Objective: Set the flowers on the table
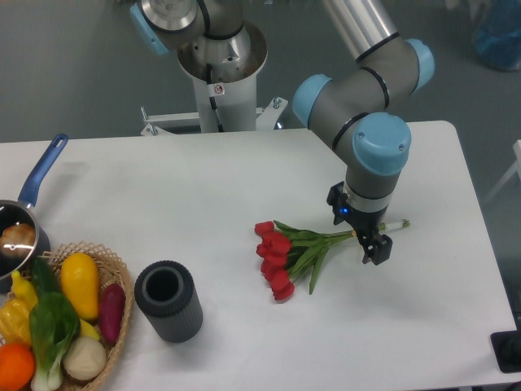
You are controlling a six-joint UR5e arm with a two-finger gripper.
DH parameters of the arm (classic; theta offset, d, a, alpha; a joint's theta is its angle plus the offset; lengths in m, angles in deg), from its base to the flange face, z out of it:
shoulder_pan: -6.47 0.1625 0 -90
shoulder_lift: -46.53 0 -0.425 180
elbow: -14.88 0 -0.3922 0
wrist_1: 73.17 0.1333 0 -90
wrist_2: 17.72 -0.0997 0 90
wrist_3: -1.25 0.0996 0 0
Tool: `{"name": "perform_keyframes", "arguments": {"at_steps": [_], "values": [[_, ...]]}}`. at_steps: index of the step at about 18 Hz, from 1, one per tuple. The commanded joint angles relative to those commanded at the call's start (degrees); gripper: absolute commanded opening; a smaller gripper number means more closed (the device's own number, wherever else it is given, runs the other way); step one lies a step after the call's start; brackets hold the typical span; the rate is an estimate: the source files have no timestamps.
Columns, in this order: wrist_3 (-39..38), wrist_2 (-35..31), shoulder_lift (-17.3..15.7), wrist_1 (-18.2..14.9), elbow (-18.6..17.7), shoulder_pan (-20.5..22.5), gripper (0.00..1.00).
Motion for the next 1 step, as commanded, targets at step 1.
{"name": "perform_keyframes", "arguments": {"at_steps": [1], "values": [[0.0,0.1,0.4,0.7,0.0,0.3,1.0]]}}
